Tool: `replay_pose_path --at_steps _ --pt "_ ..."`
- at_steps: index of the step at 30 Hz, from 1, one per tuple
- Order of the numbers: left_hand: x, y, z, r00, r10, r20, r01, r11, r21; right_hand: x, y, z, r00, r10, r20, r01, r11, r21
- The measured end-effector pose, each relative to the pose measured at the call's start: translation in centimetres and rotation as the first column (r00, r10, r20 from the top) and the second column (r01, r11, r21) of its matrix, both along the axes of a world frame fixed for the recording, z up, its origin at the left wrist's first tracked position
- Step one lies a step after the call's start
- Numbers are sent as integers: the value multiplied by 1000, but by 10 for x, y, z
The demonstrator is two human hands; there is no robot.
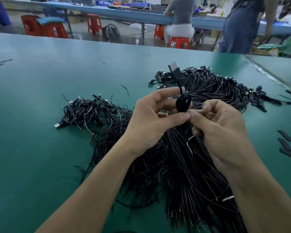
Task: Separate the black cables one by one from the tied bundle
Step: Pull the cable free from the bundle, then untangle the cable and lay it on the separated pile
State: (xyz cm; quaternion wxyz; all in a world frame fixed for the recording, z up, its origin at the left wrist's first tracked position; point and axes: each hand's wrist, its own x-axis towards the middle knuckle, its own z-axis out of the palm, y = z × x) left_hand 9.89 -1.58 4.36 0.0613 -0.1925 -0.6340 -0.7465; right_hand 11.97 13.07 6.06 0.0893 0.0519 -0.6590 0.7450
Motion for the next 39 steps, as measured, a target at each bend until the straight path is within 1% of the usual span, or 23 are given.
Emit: replay_pose_path --at_steps 3,5,7,9,11,14,16,18,20,22,25,28,30,33,35,37,39 --pt "1 -2 0 973 58 -222 -96 982 -162 -2 1 -3 996 10 87 0 994 -110" --pt "0 -2 -3 932 104 -346 -216 929 -300 -3 2 -3 991 8 130 12 987 -158" --pt "1 0 -8 909 119 -400 -284 879 -383 -4 4 -3 990 8 140 21 980 -200" --pt "3 4 -12 902 85 -423 -284 855 -434 -4 6 -1 993 -1 120 27 975 -219" --pt "6 9 -12 911 50 -410 -255 850 -462 -5 8 1 994 -21 104 44 975 -220" --pt "10 14 -8 934 51 -353 -216 868 -448 -5 9 2 994 -38 98 58 976 -211" --pt "12 15 -5 960 62 -273 -185 872 -452 -4 8 4 996 -30 81 47 975 -218" --pt "12 13 -2 984 77 -158 -144 868 -475 -2 6 6 998 2 65 13 971 -238" --pt "9 9 0 994 75 -74 -101 871 -481 0 3 7 997 32 75 -12 968 -249" --pt "6 5 3 998 63 -1 -57 901 -431 2 1 7 996 26 88 -7 977 -213" --pt "2 0 3 1000 14 12 -10 950 -312 3 -1 5 996 5 90 5 994 -110" --pt "-1 -4 1 998 -41 42 50 969 -240 3 -2 2 992 25 120 -12 994 -111" --pt "-3 -7 0 997 -63 54 74 969 -235 2 -2 0 988 33 151 -15 993 -114" --pt "-1 -10 2 998 -62 34 68 970 -233 1 -3 -2 977 58 203 -27 988 -150" --pt "0 -11 5 1000 -18 16 21 966 -259 1 -2 -2 970 73 231 -33 985 -171" --pt "-1 -15 7 998 62 -10 -63 951 -303 1 -1 -1 973 60 224 -31 991 -131" --pt "-7 -23 10 974 225 -22 -218 911 -351 1 0 0 976 50 213 -40 998 -51"
